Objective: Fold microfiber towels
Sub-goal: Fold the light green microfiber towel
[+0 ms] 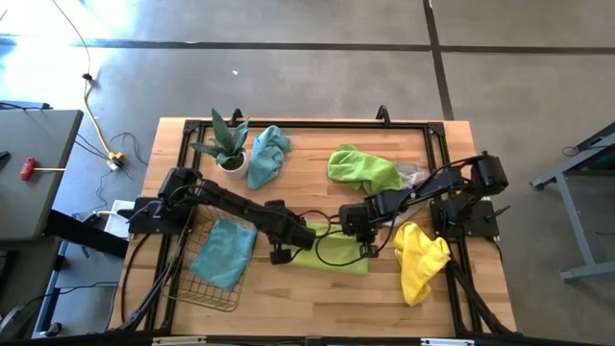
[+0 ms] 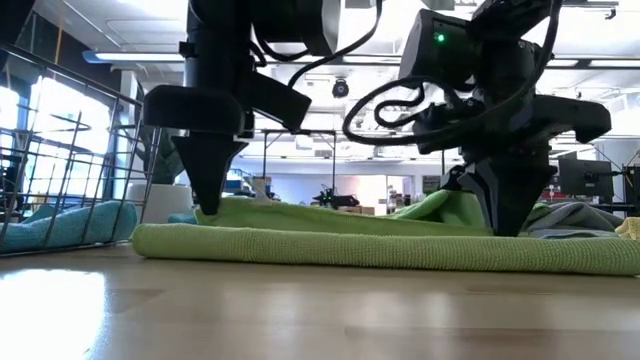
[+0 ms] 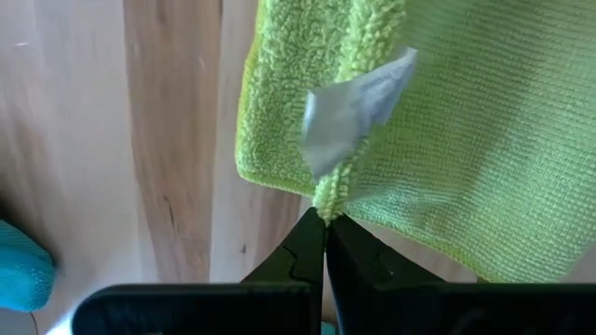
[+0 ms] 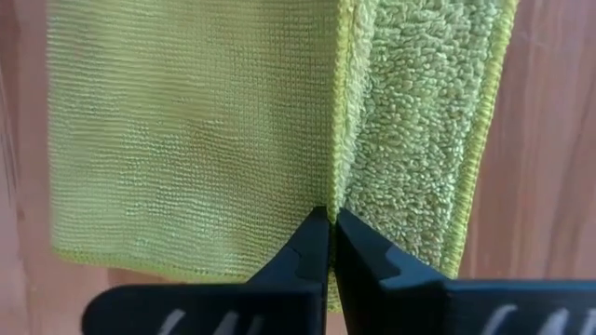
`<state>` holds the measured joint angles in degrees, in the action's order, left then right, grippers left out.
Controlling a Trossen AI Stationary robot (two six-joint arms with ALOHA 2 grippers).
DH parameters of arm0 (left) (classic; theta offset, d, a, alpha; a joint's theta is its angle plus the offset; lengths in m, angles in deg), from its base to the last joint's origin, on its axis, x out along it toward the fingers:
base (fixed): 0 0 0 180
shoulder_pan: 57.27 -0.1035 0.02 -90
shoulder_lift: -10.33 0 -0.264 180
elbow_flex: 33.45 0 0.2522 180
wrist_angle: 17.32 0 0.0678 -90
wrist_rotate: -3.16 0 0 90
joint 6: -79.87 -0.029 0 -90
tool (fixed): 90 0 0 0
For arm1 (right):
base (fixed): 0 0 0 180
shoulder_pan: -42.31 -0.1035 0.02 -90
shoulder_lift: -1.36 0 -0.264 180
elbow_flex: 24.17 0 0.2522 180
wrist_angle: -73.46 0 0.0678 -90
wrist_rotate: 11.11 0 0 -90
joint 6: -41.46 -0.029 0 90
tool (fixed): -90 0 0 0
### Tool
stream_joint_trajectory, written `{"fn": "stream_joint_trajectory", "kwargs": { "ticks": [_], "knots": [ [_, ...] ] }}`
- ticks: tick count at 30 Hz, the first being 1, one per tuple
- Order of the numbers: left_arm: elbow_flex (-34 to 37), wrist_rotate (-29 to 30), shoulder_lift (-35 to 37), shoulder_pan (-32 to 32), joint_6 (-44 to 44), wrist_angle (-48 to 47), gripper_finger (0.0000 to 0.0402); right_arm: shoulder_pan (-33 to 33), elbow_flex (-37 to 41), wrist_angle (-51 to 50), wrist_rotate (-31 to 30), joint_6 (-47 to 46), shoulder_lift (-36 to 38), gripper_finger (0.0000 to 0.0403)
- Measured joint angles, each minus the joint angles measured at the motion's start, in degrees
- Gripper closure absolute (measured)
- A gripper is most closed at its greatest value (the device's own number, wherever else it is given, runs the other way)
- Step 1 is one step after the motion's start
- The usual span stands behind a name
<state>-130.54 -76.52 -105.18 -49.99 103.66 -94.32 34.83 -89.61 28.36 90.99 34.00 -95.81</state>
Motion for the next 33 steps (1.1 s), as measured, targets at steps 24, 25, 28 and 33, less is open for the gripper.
{"fn": "stream_joint_trajectory", "kwargs": {
  "ticks": [24, 25, 28, 33],
  "knots": [
    [0.0, 5.8, 0.0, -4.7, -1.4, 0.7, 0.04, 3.8, 0.0, -2.3, -7.6, 2.4, 0.9, 0.0381],
    [0.0, 6.2, 0.0, -4.8, -1.5, 0.8, 0.0399, 3.8, 0.0, -2.4, -7.6, 2.4, 0.9, 0.0372],
    [0.0, 8.2, 0.0, -4.8, -1.5, 1.0, 0.0388, 3.8, 0.0, -2.4, -8.4, 2.3, 0.9, 0.034],
    [0.0, 8.8, 0.0, -4.6, -2.6, 1.1, 0.0362, 3.8, 0.0, -4.8, -12.0, 1.2, 0.9, 0.029]
  ]
}}
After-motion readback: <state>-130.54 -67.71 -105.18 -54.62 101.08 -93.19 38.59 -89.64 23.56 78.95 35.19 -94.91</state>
